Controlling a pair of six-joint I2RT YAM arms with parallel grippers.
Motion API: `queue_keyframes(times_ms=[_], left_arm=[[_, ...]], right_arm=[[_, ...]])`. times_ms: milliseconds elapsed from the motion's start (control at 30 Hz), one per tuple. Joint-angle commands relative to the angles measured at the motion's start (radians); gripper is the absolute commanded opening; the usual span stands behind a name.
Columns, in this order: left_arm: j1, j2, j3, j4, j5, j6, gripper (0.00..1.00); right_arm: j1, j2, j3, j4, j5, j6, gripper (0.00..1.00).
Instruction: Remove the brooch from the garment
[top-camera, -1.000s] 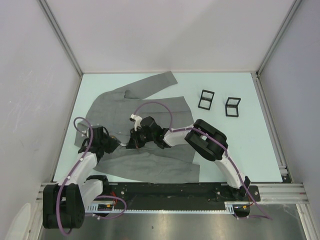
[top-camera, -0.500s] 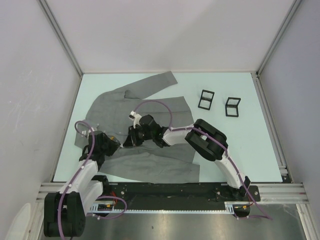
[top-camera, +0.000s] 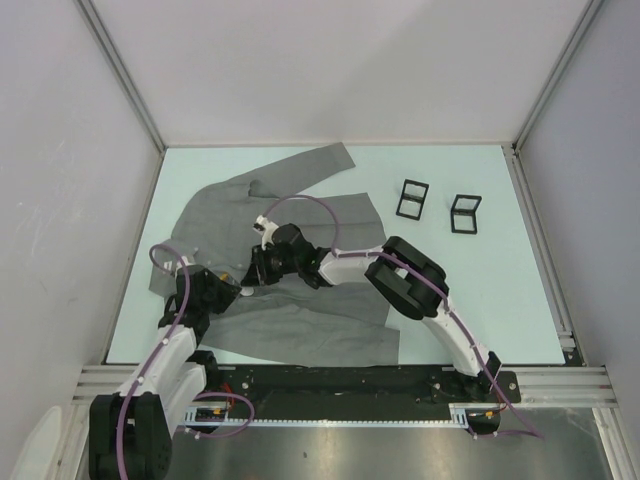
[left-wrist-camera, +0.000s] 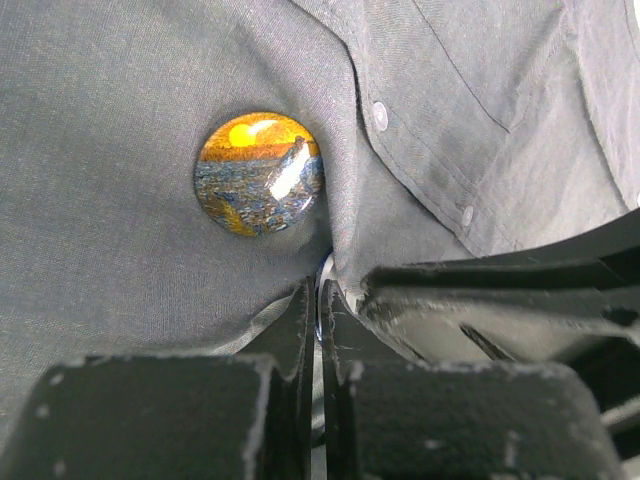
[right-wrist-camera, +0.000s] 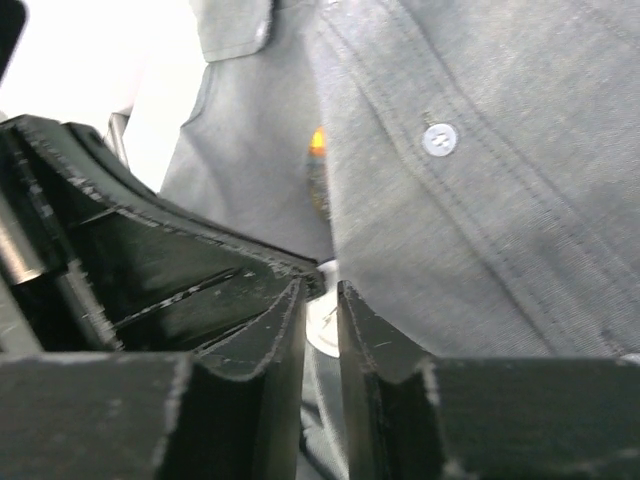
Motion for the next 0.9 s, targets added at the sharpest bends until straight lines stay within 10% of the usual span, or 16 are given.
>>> queue_keyframes(times_ms=[0,867], left_arm=[[0.005,-0.002,-0.010,0.000,0.011,0.033,0.00],[0.007,0.131,0.108,-0.085,0.051,-0.061,0.00]], right_arm=[[0.002,0.030,0.055,-0.030,0.034,-0.043,0.20],[0.051,0.044,-0.100,0.036,0.126,-0.279,0.12]])
